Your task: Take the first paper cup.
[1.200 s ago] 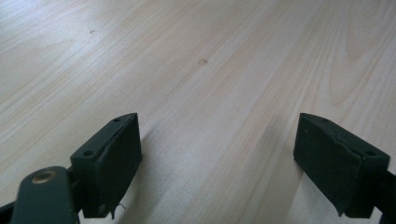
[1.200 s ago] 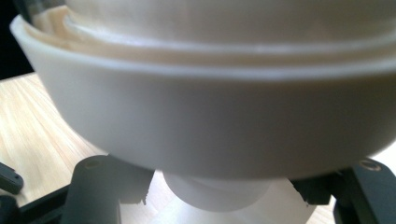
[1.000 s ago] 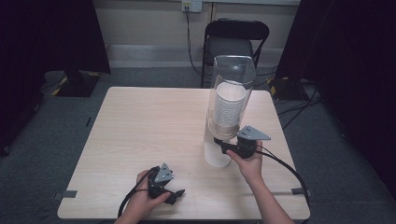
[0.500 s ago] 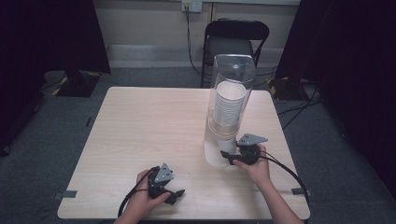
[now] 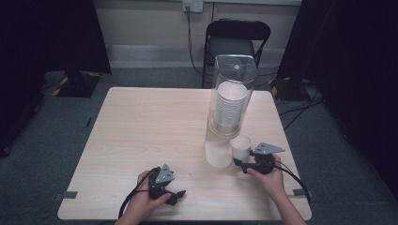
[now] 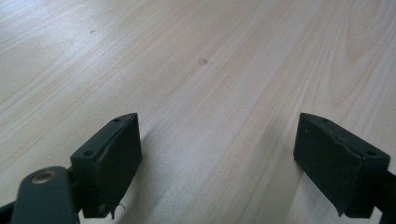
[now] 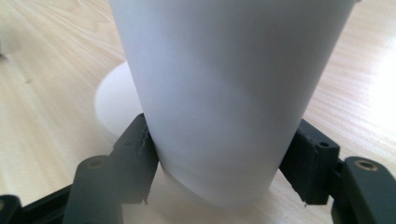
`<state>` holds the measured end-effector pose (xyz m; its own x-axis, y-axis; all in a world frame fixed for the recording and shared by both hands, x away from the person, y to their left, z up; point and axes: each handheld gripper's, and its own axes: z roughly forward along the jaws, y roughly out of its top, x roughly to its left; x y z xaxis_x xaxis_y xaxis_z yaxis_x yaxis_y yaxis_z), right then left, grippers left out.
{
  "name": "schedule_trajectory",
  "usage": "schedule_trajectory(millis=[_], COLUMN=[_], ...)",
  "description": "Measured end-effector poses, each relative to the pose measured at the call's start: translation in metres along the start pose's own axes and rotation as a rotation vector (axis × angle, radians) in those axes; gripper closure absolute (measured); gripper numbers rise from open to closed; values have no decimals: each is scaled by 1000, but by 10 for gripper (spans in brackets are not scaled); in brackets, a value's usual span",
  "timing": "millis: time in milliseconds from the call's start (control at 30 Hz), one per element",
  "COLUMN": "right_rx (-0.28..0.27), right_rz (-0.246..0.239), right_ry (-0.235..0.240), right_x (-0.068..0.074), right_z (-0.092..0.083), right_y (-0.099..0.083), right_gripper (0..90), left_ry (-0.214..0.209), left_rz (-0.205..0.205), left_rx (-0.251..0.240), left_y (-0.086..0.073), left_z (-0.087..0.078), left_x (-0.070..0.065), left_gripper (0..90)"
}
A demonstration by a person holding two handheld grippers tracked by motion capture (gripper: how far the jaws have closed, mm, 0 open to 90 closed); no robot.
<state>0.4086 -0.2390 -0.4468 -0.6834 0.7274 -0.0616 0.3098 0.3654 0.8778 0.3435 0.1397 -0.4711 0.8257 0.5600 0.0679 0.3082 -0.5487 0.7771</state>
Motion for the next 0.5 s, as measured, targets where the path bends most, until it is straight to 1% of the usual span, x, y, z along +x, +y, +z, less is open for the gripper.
schedule_trajectory(millis=[133, 200, 267, 367, 400, 467, 500], right_rx=[-18, -26, -35, -51, -47, -50, -54], right_rz=[13, 8, -9, -4, -14, -50, -48], right_ry=[23, 37, 50, 74, 83, 97, 111], right_x=[15, 22, 28, 35, 39, 46, 49], right_z=[-5, -7, -7, -4, -2, 1, 3], right_y=[-5, -5, -5, -5, -4, -3, -1], right_gripper=[345, 344, 344, 343, 343, 343, 342], left_ry=[1, 1, 2, 5, 5, 6, 12], left_rz=[0, 0, 0, 0, -1, -7, -13], left_rx=[0, 1, 0, 1, 3, 2, 1], left_y=[0, 0, 0, 0, 0, 0, 0], left_z=[0, 0, 0, 0, 0, -1, -1], left_x=[0, 0, 0, 0, 0, 0, 0], left_gripper=[147, 147, 147, 147, 147, 159, 169])
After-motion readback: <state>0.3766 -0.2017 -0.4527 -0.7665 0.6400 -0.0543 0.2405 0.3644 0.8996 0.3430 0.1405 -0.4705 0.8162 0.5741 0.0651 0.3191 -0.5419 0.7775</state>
